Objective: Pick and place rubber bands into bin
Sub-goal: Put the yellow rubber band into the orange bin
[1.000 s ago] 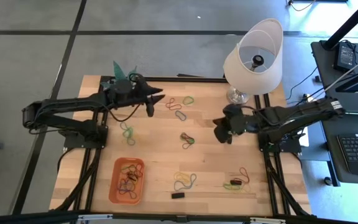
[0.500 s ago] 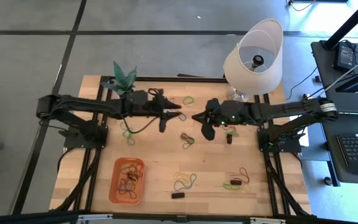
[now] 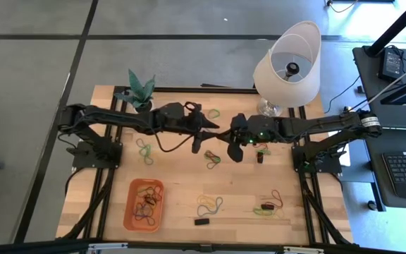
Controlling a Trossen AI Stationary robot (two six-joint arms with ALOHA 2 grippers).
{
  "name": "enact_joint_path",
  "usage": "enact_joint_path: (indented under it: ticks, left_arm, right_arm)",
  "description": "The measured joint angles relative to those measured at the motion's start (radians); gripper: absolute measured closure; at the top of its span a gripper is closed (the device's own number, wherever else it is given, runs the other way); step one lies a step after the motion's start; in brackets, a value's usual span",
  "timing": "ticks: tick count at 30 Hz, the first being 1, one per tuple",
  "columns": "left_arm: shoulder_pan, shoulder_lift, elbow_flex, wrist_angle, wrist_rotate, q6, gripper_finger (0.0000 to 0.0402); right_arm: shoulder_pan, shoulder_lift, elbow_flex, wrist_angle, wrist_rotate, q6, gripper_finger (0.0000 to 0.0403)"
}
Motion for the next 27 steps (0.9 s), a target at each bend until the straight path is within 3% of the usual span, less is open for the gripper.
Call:
enact_joint_path:
  ticks: [18,27]
  left_arm:
    - [-0.002,-0.001,-0.001,0.002,0.025,-0.007,0.0262]
    - [-0.007,-0.001,-0.001,-0.035,0.027,-0.008,0.0263]
  right_arm:
    - [-0.005,-0.001,0.002,-0.014,0.041,-0.001,0.0403]
    - [-0.005,-0.004,0.003,0.06,0.039,-0.029,0.0403]
